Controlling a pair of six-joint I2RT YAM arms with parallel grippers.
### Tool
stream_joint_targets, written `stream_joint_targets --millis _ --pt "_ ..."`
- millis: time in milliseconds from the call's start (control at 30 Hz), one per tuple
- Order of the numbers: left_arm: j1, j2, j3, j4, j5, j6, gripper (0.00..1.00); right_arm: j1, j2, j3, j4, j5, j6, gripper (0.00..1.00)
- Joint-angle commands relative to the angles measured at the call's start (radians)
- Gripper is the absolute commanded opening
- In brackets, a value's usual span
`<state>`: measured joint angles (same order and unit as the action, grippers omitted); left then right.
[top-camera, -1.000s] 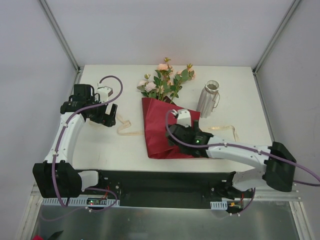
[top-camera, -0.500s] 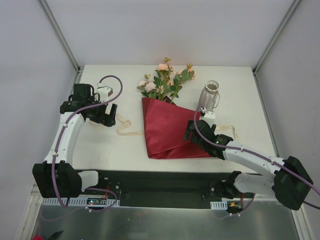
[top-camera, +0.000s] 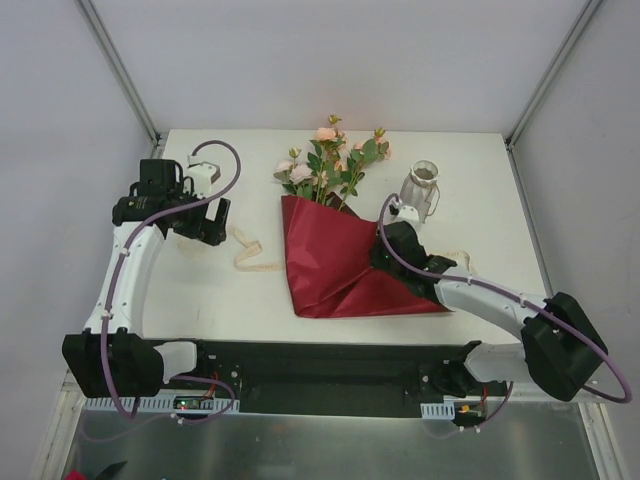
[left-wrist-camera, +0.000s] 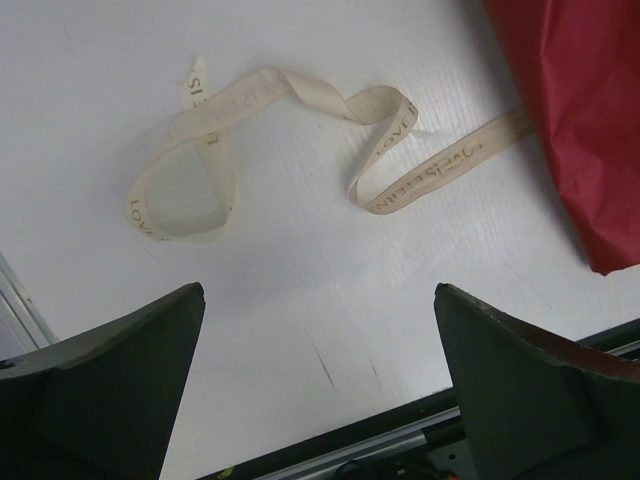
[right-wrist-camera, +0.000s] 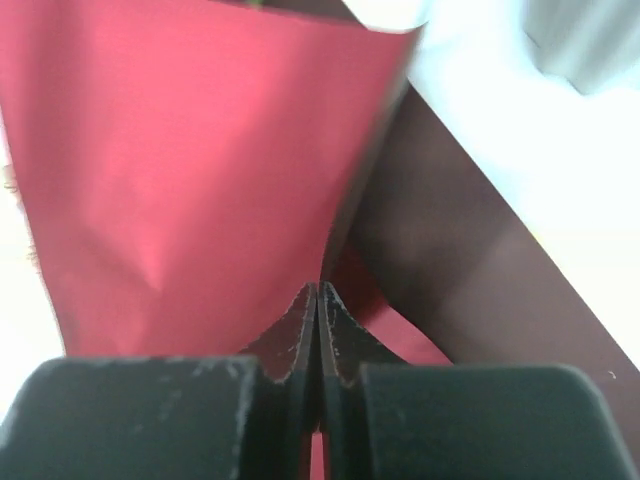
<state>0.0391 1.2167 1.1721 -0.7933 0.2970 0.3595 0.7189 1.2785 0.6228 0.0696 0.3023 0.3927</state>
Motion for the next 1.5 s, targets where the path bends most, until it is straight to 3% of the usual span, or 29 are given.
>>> stream_joint_targets --millis 0,333,700,800,833,900,1000,1133,1267,1467 --pt "0.014 -0.046 0.09 -0.032 0.028 -0.031 0.99 0.089 -0.019 0.211 0.021 0.007 -0.105 0.01" --pt "0.031 -0.117 0.152 -0.05 0.068 -0.105 0.99 0.33 0.228 0.552 -0.037 -0.038 -0.271 0.01" --pt "0.071 -0.243 0.196 -0.032 -0.016 -0.171 0.99 0.456 0.651 1.027 -0.043 -0.399 -0.298 0.01" --pt "0.071 -0.259 0.195 -0.029 -0.05 -0.171 0.99 0.471 0.729 1.129 -0.065 -0.434 -0.301 0.13" --pt "0.073 -0.264 0.195 -0.027 -0.055 -0.166 0.99 0.473 0.737 1.14 -0.065 -0.442 -0.296 0.37" --pt "0.073 -0.272 0.193 -0.029 -0.074 -0.16 0.99 0.471 0.742 1.149 -0.065 -0.443 -0.295 0.72" --pt "0.071 -0.276 0.201 -0.026 -0.094 -0.159 0.99 0.467 0.723 1.149 -0.065 -0.428 -0.302 0.88" --pt "0.071 -0.273 0.227 -0.026 -0.104 -0.159 0.99 0.447 0.696 1.141 -0.065 -0.413 -0.31 0.94" --pt "0.071 -0.273 0.218 -0.029 -0.07 -0.125 0.99 0.393 0.557 1.04 -0.094 -0.35 -0.322 0.96" --pt "0.068 -0.168 0.215 -0.087 0.2 -0.077 0.99 0.282 0.331 0.835 -0.125 -0.27 -0.334 0.96"
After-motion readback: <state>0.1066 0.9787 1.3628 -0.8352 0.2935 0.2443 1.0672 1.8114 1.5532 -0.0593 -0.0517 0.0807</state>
